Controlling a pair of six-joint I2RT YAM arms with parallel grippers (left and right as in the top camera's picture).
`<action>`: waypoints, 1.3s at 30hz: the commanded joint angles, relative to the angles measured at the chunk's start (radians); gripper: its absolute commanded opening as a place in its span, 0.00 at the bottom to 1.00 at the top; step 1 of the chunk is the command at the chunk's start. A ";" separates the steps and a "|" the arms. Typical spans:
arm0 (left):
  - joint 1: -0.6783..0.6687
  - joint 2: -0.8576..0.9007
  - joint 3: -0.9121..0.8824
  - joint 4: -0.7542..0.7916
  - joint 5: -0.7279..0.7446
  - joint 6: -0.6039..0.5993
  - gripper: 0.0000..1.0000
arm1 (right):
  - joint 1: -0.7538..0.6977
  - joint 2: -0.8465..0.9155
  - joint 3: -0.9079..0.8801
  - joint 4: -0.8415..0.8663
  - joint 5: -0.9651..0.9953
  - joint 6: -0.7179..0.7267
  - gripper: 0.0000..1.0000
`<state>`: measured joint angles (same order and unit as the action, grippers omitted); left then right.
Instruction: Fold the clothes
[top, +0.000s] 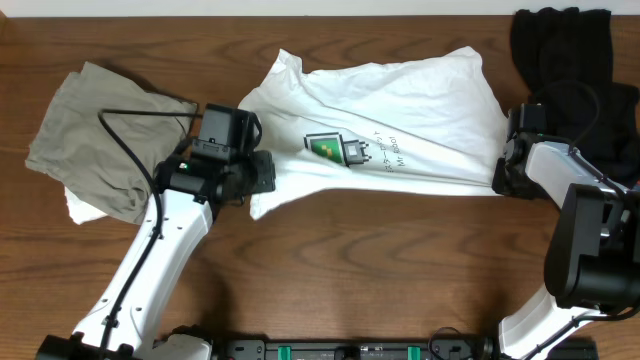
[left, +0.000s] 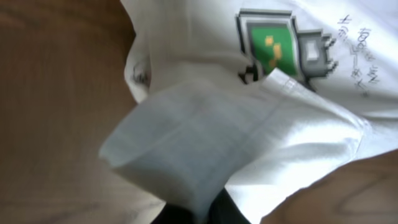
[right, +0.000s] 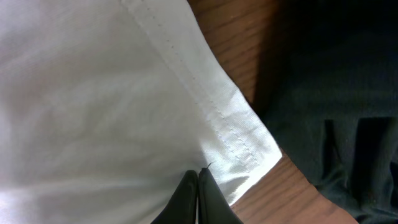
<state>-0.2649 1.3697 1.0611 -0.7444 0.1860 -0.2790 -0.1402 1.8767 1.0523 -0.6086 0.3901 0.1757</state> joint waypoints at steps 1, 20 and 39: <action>-0.020 -0.002 0.019 -0.049 0.011 0.020 0.08 | -0.010 0.050 -0.036 -0.013 -0.069 0.014 0.04; -0.375 0.000 0.001 -0.170 0.167 0.020 0.17 | -0.010 0.050 -0.036 -0.013 -0.069 0.014 0.04; -0.419 0.003 -0.001 -0.218 -0.281 -0.178 0.39 | -0.010 0.050 -0.036 -0.029 -0.069 0.014 0.04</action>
<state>-0.6880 1.3693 1.0611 -0.9493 -0.0010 -0.3820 -0.1402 1.8767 1.0523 -0.6136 0.3904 0.1757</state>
